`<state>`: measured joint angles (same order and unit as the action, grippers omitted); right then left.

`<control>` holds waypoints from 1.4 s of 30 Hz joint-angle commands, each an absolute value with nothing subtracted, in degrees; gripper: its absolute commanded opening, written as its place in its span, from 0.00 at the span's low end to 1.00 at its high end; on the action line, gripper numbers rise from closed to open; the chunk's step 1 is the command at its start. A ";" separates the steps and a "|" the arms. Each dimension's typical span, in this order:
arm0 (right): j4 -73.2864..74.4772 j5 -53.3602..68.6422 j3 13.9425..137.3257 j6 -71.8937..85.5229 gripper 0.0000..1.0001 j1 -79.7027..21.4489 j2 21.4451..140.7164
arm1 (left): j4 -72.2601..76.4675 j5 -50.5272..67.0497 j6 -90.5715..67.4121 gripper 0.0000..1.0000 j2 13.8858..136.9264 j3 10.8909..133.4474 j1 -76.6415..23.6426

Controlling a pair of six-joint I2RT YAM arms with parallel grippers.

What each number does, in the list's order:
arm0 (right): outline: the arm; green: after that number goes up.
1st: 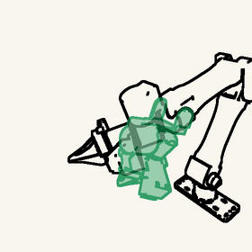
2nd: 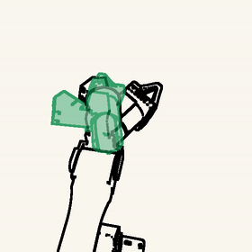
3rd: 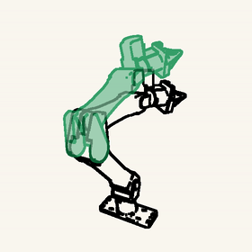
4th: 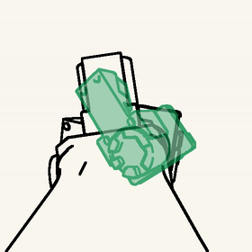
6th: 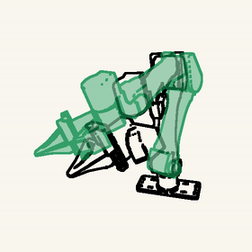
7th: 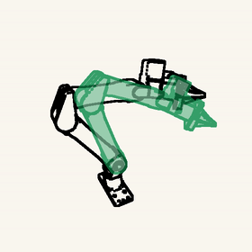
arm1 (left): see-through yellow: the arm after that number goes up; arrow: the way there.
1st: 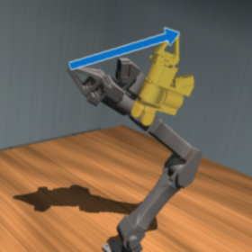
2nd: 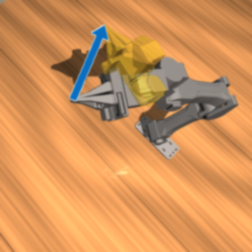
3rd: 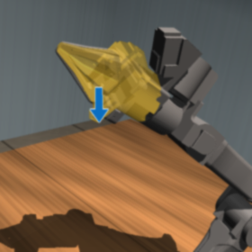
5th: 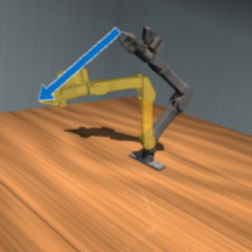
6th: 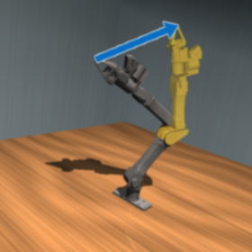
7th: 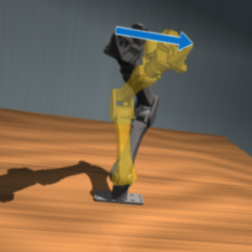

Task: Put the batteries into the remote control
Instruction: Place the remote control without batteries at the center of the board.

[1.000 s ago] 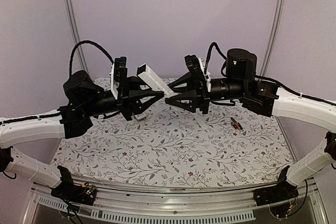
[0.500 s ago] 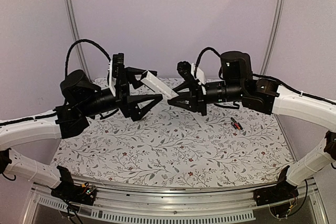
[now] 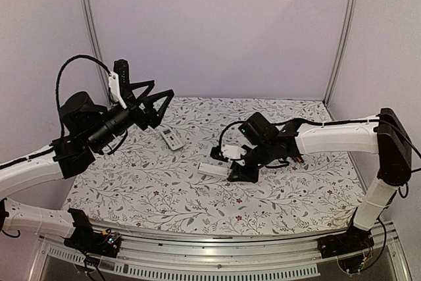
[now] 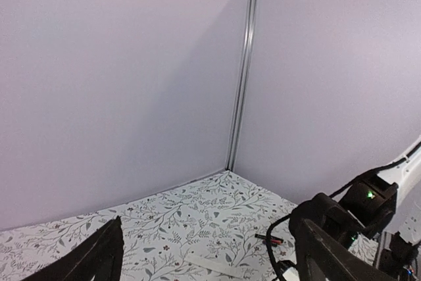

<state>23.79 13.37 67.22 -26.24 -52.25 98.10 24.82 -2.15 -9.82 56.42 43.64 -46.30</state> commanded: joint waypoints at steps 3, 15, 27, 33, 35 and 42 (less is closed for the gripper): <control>27.19 9.64 67.23 -35.57 0.01 -54.94 105.84 | 21.91 -7.93 -11.92 0.90 56.64 41.75 -45.23; 29.19 7.74 69.33 -35.08 0.14 -55.28 112.27 | 21.77 -6.95 -10.33 0.90 56.87 41.51 -44.11; 31.02 6.61 71.81 -35.51 0.51 -55.81 112.41 | 21.99 -5.14 -9.77 0.90 57.21 42.00 -42.99; 29.31 8.67 72.56 -34.67 0.71 -55.90 106.61 | 21.97 -4.85 -9.76 0.90 57.71 41.93 -42.85; 28.00 10.42 73.19 -33.35 0.98 -55.82 102.67 | 22.12 -5.13 -9.80 0.90 57.82 41.72 -42.80; 19.70 13.93 72.52 -17.77 0.88 -46.13 91.53 | 22.91 -6.55 -10.53 0.90 57.51 40.12 -42.23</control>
